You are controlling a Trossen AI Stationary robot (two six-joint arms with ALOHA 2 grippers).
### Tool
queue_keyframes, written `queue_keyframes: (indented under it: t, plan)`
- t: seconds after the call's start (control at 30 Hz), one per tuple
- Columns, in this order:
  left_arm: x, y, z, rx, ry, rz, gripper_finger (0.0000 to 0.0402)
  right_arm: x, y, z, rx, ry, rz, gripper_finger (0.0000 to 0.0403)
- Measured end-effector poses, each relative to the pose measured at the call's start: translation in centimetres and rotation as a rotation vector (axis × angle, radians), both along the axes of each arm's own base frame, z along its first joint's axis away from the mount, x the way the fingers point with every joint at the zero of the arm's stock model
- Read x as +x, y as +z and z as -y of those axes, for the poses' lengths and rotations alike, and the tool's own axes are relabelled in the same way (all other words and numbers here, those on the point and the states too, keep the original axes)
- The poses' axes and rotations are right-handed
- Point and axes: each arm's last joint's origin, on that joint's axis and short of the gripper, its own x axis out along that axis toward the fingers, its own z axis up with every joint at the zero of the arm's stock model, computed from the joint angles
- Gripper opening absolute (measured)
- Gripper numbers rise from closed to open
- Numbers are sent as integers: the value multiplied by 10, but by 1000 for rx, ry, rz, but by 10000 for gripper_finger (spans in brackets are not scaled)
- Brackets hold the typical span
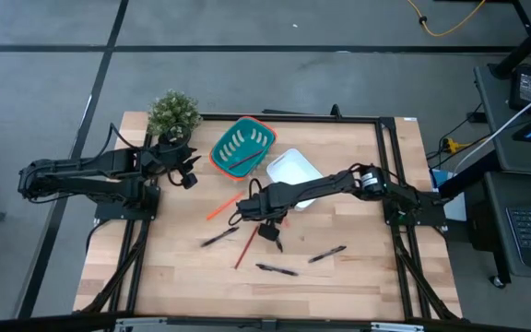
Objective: Sort pens & pencils
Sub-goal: Adjust the left orange pencil
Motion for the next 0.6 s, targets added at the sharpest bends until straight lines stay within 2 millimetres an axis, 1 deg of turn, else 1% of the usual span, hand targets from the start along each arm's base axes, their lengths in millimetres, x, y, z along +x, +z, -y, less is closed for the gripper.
queue_keyframes:
  t: [0.1,0.27,0.47,0.6]
  plan:
    - [0,0,0,0,0,0,110,-5,-11,4,-4,-31,-28,25]
    - [0,0,0,-1,-1,0,110,-9,-20,8,-22,-36,-59,22]
    - [0,0,0,-1,-1,0,110,-17,-25,13,-67,-36,-120,22]
    - [0,0,0,-1,-2,0,110,-19,-23,15,-69,-38,-128,22]
